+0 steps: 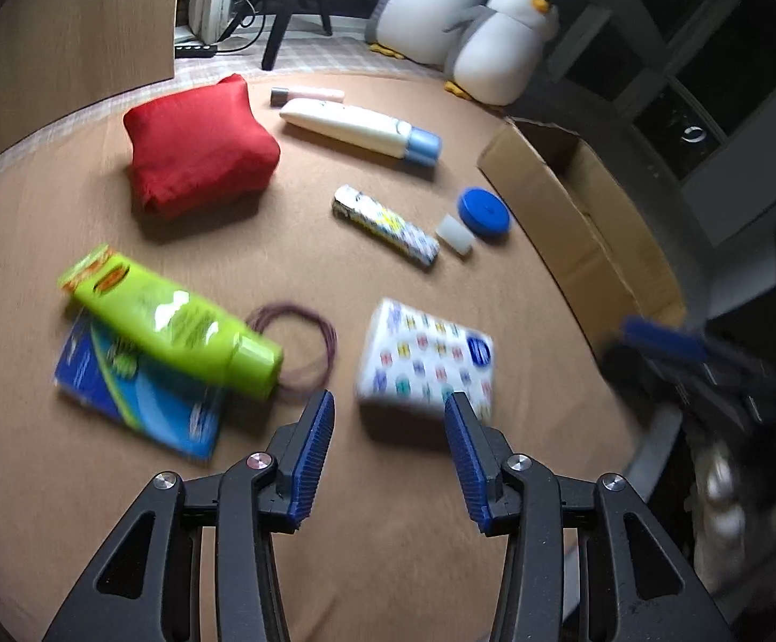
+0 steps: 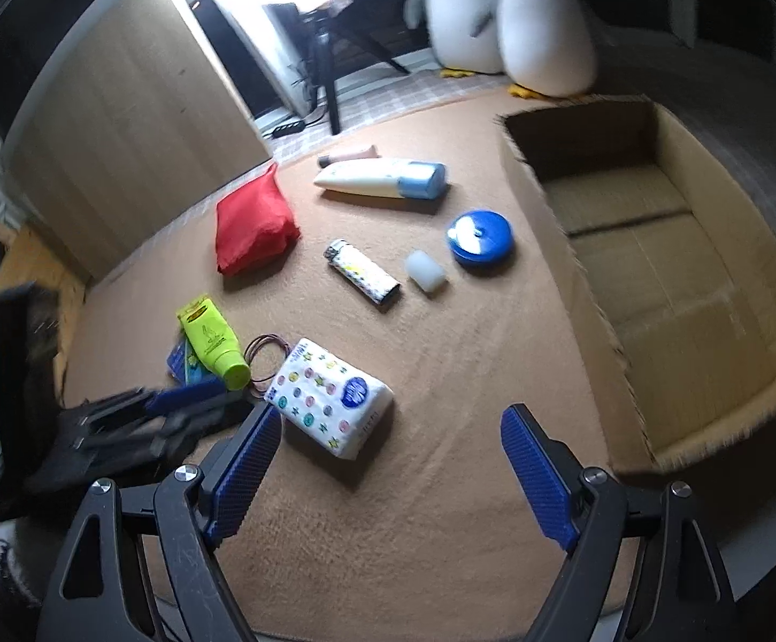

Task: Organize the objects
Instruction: 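Move the right tool toward the dotted tissue pack and open its fingers, then close the right gripper on the dotted tissue pack and lift it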

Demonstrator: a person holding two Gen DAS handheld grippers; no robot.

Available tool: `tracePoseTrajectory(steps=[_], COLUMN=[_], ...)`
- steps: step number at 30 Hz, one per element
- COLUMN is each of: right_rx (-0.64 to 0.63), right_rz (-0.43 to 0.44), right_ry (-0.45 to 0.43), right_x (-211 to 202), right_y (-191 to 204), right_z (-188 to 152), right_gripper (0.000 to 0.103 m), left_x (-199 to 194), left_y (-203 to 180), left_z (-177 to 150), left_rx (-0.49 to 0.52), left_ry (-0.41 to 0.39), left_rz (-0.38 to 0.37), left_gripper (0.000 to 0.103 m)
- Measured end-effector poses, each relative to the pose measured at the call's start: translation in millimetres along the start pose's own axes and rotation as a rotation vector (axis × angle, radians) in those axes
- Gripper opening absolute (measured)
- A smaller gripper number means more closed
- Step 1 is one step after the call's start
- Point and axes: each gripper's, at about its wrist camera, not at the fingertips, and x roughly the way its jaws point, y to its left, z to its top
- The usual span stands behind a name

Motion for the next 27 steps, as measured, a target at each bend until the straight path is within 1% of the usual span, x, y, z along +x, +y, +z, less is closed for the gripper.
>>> tracePoseTrajectory(steps=[2, 5, 6, 7, 8, 10, 12, 15, 19, 21, 25, 27], right_rx=[-0.05, -0.131, -0.158, -0.172, -0.183, -0.209, -0.241, -0.281, -0.281, -0.271, -0.227, -0.209], right_rz=[0.03, 0.041, 0.044, 0.049, 0.057, 0.072, 0.078, 0.079, 0.127, 0.151, 0.199, 0.209], right_ry=[0.037, 0.092, 0.124, 0.145, 0.166, 0.211, 0.243, 0.272, 0.343, 0.373, 0.398, 0.404], right_x=[10.6, 30.4, 41.1, 47.7, 54.1, 67.5, 78.7, 92.0, 106.1, 110.2, 109.5, 107.6], right_y=[9.3, 22.3, 25.8, 27.3, 28.0, 29.5, 31.9, 34.1, 32.3, 29.4, 22.6, 18.7], right_z=[8.0, 17.5, 21.5, 23.6, 26.1, 31.1, 34.9, 40.1, 40.1, 37.1, 31.4, 26.6], right_gripper=[0.069, 0.064, 0.063, 0.06, 0.057, 0.056, 0.056, 0.056, 0.055, 0.049, 0.044, 0.043], left_x=[-0.5, 3.8, 6.8, 10.4, 13.0, 16.4, 20.9, 29.0, 38.7, 40.5, 44.2, 46.4], left_y=[-1.3, -4.4, -5.2, -5.6, -5.3, -7.2, -8.9, -5.8, -1.3, -1.2, -2.6, -5.3], left_z=[-9.2, -19.1, -20.9, -21.5, -22.3, -22.9, -22.1, -20.8, -20.2, -19.3, -18.4, -19.1], left_rx=[-0.001, -0.025, -0.038, -0.053, -0.082, -0.105, -0.123, -0.174, -0.23, -0.238, -0.239, -0.231], left_ry=[0.006, 0.012, 0.011, 0.011, 0.009, 0.005, -0.003, -0.004, 0.001, -0.004, -0.004, 0.0], left_rz=[-0.013, -0.032, -0.031, -0.029, -0.045, -0.058, -0.053, -0.069, -0.089, -0.088, -0.096, -0.093], left_gripper=[0.047, 0.047, 0.047, 0.047, 0.047, 0.047, 0.047, 0.047, 0.046, 0.045, 0.045, 0.045])
